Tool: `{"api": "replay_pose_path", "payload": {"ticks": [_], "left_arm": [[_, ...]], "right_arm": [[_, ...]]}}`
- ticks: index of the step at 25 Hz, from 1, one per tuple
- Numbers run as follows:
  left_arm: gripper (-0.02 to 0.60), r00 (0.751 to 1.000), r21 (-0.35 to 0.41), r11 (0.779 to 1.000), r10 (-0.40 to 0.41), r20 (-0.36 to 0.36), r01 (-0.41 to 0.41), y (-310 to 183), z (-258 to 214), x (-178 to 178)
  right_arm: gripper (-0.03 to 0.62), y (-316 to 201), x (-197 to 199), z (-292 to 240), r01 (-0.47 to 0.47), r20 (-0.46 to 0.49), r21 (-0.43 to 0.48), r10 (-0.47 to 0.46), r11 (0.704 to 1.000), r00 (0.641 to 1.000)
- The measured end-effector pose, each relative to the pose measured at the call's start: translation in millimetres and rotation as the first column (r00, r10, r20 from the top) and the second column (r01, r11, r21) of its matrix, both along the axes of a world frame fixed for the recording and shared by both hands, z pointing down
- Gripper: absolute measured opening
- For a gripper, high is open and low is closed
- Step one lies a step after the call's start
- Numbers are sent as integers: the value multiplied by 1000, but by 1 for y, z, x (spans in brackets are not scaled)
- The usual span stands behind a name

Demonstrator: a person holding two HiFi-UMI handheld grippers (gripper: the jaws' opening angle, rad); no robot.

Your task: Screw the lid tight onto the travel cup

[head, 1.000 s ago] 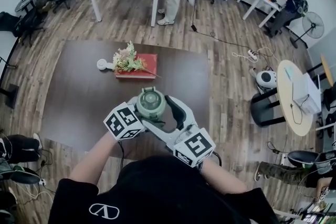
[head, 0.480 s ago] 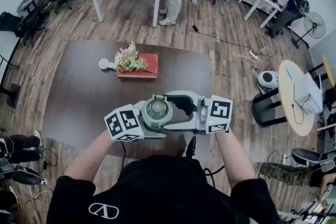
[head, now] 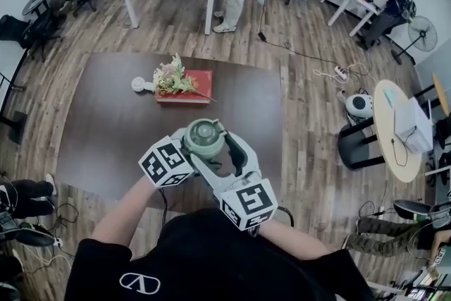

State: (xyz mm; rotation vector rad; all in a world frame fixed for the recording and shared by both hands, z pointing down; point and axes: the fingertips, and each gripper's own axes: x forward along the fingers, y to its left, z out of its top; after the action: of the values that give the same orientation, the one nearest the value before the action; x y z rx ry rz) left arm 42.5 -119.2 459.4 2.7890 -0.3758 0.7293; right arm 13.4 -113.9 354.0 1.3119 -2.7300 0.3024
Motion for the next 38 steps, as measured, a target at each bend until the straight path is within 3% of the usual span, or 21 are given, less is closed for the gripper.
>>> {"api": "replay_pose_path", "payload": {"ticks": [2, 5, 7, 9, 11, 14, 16, 18, 19, 20, 24, 27, 29, 31, 34, 36, 38], "left_arm": [[399, 1000, -3, 1000, -3, -11, 3, 0, -1, 2], [398, 1000, -5, 1000, 4, -27, -4, 2, -4, 3], [397, 999, -19, 1000, 16, -51, -17, 5, -8, 5], [397, 997, -25, 999, 36, -65, -38, 10, -14, 5], [398, 995, -30, 997, 71, -69, -73, 16, -17, 7], [397, 987, -38, 987, 151, -59, -153, 33, -17, 13], [399, 981, -36, 981, 189, -40, -191, 42, -15, 17], [397, 983, -28, 983, 182, -24, -182, 42, -12, 16], [397, 987, -24, 986, 162, -22, -162, 38, -12, 15], [397, 990, -21, 990, 138, -22, -138, 34, -13, 12], [396, 998, -5, 998, 60, -33, -60, 24, -14, 5], [396, 1000, 6, 1000, 0, -14, 0, 16, -8, -1], [396, 999, 8, 999, -39, -11, 39, 10, -4, -3], [396, 998, 8, 998, -65, -14, 65, 6, -2, -2], [396, 997, 14, 997, -78, 8, 78, 3, 1, -2], [397, 998, 0, 998, -59, 9, 59, 6, 2, -2], [397, 999, -21, 999, -34, -16, 34, 10, -1, -2]], "right_arm": [[368, 0, 1, 0, -7, 0, 1, 7, 1000, 1000], [370, 5, 1, -5, 113, 27, 25, -113, 993, 993], [398, 9, 7, -13, 237, 62, 58, -240, 970, 969], [410, 9, 15, -20, 370, 68, 87, -376, 925, 924], [421, 8, 23, -23, 520, 59, 97, -527, 849, 848], [425, 16, 25, -15, 741, 22, 50, -742, 670, 670], [425, 20, 20, -8, 824, -18, 2, -824, 567, 567], [415, 24, 14, -6, 859, -41, -26, -859, 512, 511], [382, 23, 11, -8, 857, -36, -28, -857, 515, 514], [380, 21, 9, -9, 842, -22, -22, -842, 539, 539], [374, 16, 0, -13, 679, 16, 24, -679, 734, 734], [374, 12, -8, -9, 469, -38, 35, -468, 883, 883], [374, 9, -10, -5, 311, -74, 28, -308, 950, 948], [374, 6, -9, -2, 191, -89, 22, -188, 981, 978], [374, 3, -4, 2, 92, -72, -3, -91, 996, 993], [379, 5, -5, 2, 127, -66, -3, -127, 992, 990], [379, 10, -5, -5, 249, -5, 19, -248, 968, 969]]}}
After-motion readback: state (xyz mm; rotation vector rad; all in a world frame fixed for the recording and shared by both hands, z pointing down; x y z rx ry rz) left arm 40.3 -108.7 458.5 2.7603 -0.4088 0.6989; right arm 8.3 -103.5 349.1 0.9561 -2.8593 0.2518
